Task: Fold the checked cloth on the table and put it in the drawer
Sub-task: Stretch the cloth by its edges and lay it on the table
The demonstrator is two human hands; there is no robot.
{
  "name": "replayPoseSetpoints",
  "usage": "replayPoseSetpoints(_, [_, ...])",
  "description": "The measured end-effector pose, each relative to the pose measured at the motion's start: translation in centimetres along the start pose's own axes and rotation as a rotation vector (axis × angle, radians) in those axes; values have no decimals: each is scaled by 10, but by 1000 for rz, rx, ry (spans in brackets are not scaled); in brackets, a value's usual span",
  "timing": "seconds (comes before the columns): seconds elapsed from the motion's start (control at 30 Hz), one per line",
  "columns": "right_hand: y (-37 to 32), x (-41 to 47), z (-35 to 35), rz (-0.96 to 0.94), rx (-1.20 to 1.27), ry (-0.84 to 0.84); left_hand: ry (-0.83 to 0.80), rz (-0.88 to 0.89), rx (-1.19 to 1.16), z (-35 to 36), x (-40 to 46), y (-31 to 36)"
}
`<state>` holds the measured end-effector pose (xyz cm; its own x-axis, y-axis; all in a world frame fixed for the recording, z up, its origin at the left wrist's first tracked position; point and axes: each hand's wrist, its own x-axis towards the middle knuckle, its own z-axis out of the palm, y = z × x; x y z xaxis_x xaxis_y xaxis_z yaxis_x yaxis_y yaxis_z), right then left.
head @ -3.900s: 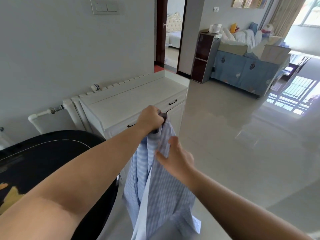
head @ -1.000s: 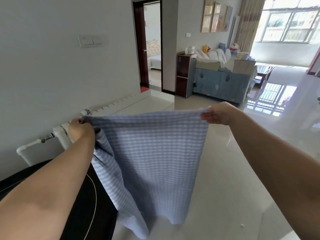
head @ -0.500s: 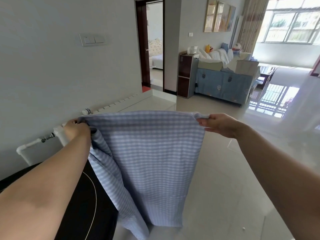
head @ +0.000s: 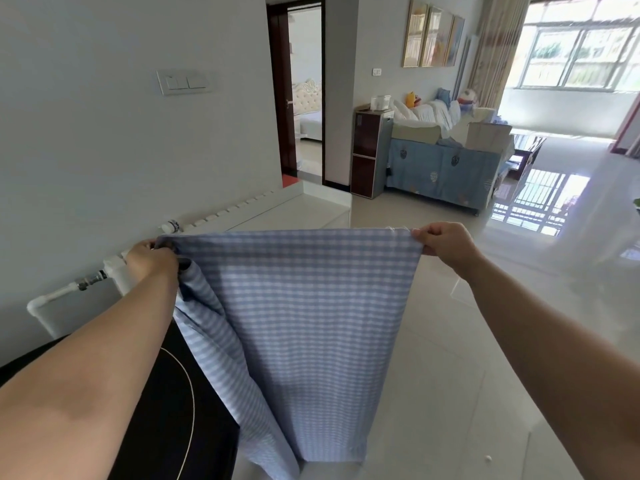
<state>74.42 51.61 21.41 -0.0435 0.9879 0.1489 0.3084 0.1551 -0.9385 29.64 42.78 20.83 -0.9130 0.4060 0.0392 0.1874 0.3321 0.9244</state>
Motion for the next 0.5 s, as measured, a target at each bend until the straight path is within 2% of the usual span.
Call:
replayPoseSetpoints(0.07, [1,0,0,17,23,32,0,28,17,0,0,0])
replayPoseSetpoints(0.23, [-2,-3,-5,146,142,-147,17,8,53,4,6,0])
replayPoseSetpoints(0.3, [-4,-6,-3,133,73,-147,5,12,74,7,10,-3])
replayPoseSetpoints(0.4, [3,-10,8,-26,-190,-7,-36,9,48,10,15,-7])
replayPoseSetpoints(0.5, [15,-16,17,-121,-276,170,-49,20,52,14,21,-12])
